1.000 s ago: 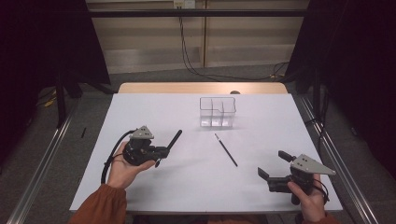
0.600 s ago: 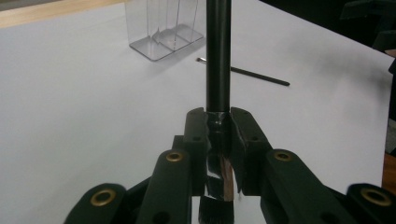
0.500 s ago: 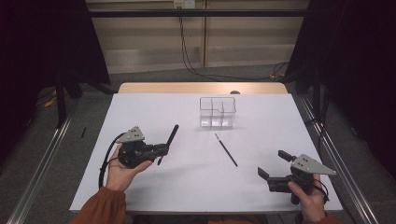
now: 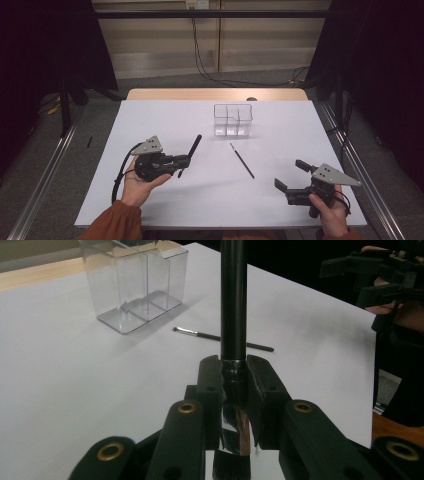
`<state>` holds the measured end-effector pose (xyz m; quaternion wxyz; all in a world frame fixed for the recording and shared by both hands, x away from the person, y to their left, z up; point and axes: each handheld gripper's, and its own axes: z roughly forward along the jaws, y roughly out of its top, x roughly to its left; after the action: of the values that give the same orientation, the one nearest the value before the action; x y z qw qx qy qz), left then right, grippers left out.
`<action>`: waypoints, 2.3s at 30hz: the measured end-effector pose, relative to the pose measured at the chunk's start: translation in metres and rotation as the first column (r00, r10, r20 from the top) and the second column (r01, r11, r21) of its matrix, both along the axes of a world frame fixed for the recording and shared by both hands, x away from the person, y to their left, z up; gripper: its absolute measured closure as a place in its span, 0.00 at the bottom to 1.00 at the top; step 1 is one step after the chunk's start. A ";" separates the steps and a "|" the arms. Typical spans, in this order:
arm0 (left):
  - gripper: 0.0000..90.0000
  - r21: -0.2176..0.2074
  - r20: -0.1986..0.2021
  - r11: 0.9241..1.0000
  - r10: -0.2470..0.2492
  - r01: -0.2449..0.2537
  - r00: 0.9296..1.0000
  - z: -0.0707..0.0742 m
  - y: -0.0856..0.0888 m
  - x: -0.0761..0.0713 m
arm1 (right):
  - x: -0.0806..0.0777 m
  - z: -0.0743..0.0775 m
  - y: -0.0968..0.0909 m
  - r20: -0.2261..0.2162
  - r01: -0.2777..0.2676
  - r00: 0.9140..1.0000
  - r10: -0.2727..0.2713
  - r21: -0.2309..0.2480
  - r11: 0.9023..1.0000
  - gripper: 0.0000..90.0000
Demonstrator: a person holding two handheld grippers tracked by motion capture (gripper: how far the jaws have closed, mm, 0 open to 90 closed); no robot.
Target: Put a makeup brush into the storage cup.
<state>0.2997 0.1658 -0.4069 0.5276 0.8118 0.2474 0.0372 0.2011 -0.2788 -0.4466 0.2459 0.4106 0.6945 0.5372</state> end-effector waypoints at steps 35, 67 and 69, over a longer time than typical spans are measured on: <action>0.87 0.102 -0.051 0.968 -0.225 0.229 0.973 0.005 -0.065 -0.009 | 0.036 0.034 0.060 0.057 -0.292 0.956 0.289 0.050 0.955 0.00; 0.87 0.451 -0.200 0.787 -0.371 0.421 0.907 0.025 -0.084 -0.004 | 0.076 0.046 0.103 -0.329 -0.635 0.753 0.570 -0.137 0.760 0.03; 0.87 0.458 -0.196 0.784 -0.370 0.419 0.908 0.023 -0.085 -0.007 | 0.079 0.049 0.105 -0.345 -0.657 0.736 0.583 -0.154 0.738 0.03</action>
<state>0.2930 0.0812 -0.3836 0.2881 0.9529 0.0795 -0.0516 0.2799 -0.1733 -0.3975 0.0051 0.1862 0.8842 0.4283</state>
